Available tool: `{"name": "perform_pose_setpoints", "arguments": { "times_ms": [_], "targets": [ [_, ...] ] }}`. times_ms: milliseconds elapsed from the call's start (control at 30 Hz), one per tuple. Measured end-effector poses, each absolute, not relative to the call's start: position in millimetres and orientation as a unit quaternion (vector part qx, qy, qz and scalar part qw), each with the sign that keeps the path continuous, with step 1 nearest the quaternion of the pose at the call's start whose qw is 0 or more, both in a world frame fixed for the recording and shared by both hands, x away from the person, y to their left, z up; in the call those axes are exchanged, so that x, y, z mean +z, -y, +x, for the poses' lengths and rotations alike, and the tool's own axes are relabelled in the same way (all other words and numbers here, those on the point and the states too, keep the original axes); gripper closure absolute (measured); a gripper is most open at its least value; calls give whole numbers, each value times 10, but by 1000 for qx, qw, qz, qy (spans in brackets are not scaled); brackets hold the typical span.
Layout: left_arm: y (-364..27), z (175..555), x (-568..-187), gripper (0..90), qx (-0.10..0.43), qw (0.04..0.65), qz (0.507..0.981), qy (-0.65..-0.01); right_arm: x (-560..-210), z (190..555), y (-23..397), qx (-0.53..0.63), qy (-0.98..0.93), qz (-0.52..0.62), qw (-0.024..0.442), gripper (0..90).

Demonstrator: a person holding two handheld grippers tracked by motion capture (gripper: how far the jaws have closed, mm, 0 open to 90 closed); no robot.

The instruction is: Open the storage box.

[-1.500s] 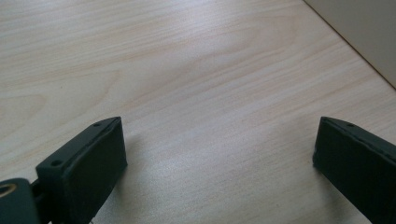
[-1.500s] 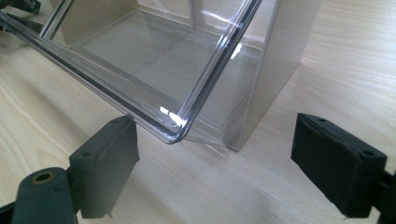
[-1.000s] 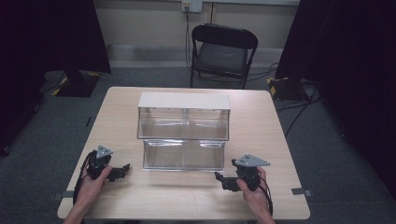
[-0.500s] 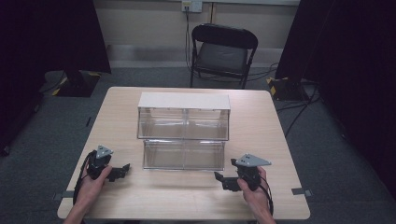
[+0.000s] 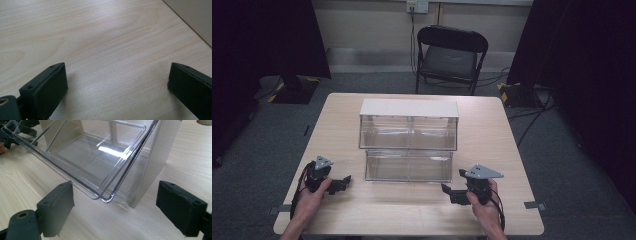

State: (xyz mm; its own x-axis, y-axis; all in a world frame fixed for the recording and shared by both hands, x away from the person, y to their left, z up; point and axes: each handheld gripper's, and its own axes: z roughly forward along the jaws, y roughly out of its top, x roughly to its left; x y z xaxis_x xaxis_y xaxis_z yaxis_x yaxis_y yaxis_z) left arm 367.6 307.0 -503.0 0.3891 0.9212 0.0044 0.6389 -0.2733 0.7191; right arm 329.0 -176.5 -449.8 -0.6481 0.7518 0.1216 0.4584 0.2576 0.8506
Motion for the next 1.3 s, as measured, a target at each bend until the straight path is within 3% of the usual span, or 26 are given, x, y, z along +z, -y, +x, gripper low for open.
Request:
{"name": "perform_pose_setpoints", "arguments": {
  "times_ms": [1300],
  "targets": [
    [-3071,3676,-5030,21,218,324,768,-508,-4372,3309,1755,493,-765,385,152,139]
  ]
}}
